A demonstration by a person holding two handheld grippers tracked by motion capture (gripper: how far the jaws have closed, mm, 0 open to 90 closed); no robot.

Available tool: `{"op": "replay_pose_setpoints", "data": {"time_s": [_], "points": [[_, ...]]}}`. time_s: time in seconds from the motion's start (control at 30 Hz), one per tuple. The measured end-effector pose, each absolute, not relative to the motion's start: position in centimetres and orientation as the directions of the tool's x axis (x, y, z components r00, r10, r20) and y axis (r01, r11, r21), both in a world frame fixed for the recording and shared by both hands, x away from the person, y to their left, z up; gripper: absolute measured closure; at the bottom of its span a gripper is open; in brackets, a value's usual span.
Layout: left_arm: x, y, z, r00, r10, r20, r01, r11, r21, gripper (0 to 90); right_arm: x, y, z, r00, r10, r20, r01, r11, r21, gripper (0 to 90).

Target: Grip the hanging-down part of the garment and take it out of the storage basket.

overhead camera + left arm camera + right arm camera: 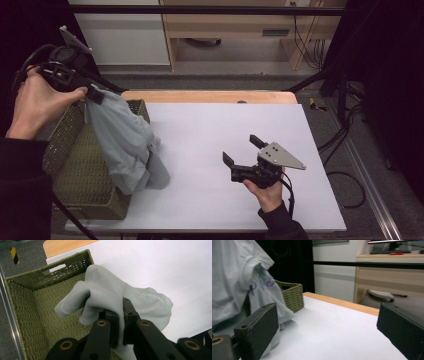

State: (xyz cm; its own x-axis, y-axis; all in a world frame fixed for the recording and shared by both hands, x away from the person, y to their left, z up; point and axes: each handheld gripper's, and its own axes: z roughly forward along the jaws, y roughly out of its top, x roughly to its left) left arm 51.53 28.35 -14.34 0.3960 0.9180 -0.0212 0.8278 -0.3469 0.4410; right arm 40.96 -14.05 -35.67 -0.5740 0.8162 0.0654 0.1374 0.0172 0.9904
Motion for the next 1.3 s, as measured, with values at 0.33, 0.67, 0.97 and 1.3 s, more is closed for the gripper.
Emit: {"op": "replay_pose_setpoints", "data": {"time_s": [0.33,0.67,0.97,1.3], "points": [[51.6,28.7,-14.5,0.391,0.92,-0.023,0.832,-0.342,0.438,85.4,39.7,-17.4,-37.5,-0.494,0.866,0.076,0.145,-0.004,0.989,2.2],[51.7,28.9,-14.6,0.391,0.92,-0.028,0.832,-0.341,0.438,85.4,38.8,-19.3,-39.7,-0.465,0.882,0.079,0.15,-0.01,0.989,1.8],[51.9,29.2,-14.7,0.392,0.919,-0.034,0.833,-0.339,0.437,85.4,38.3,-20.1,-40.7,-0.447,0.891,0.082,0.172,-0.004,0.985,1.4],[51.8,29.0,-14.7,0.397,0.917,-0.033,0.829,-0.343,0.441,85.4,38.1,-20.5,-41.2,-0.455,0.888,0.07,0.164,0.006,0.986,1.4]]}}
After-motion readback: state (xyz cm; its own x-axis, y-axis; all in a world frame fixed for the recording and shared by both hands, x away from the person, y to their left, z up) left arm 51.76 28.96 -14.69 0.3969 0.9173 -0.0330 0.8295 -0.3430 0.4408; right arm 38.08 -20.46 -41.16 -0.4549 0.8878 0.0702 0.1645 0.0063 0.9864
